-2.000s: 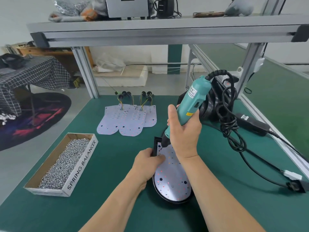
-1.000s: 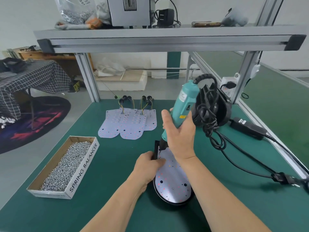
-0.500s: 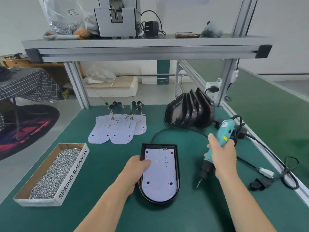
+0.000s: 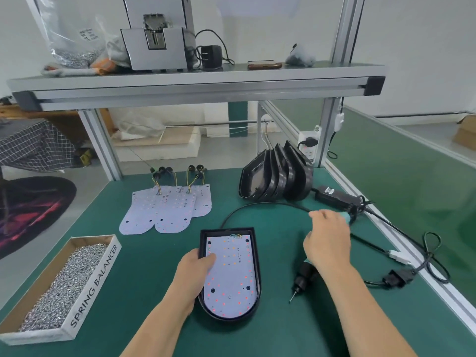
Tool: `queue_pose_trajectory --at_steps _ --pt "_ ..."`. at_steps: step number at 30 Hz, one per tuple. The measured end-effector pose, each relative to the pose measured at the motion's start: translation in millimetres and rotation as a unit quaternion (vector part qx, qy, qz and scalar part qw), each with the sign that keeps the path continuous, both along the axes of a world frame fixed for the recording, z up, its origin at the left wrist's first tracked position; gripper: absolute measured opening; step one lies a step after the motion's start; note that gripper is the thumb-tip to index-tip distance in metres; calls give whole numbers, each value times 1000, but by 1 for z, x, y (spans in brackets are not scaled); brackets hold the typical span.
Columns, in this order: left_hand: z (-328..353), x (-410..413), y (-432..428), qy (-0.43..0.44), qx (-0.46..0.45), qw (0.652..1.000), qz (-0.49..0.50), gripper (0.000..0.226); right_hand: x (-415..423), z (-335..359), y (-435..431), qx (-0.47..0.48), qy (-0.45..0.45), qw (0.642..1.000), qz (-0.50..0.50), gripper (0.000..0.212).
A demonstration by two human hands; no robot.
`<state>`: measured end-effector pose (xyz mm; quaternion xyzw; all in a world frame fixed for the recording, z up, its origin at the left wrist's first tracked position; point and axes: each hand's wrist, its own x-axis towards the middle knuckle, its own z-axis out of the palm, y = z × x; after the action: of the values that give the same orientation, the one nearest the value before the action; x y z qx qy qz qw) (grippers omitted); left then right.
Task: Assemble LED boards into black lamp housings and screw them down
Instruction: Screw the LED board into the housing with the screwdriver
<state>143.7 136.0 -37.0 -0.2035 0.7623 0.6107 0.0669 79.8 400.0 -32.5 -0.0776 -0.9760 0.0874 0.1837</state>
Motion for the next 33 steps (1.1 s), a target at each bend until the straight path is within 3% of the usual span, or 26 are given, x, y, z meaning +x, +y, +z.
queue_pose_trajectory --at_steps 2,7,11,18,25,29,33 --pt "1 0 0 3 -3 1000 -3 23 -21 17 3 67 -68 995 7 21" --pt "3 2 2 7 -1 1000 1 25 -60 38 12 197 -245 949 -19 14" --pt "6 3 2 5 9 1000 -1 24 -73 25 19 248 -286 926 -4 29" --pt "3 1 2 5 20 1000 7 20 -71 17 25 140 -238 960 37 34" --pt "0 -1 2 1 43 999 19 21 -54 22 0 119 -75 987 82 27" --pt "-2 -1 0 2 49 999 17 21 -44 39 -7 58 -47 995 72 31" --pt "-3 -1 -1 7 52 999 5 21 -37 58 0 -60 -55 991 103 19"
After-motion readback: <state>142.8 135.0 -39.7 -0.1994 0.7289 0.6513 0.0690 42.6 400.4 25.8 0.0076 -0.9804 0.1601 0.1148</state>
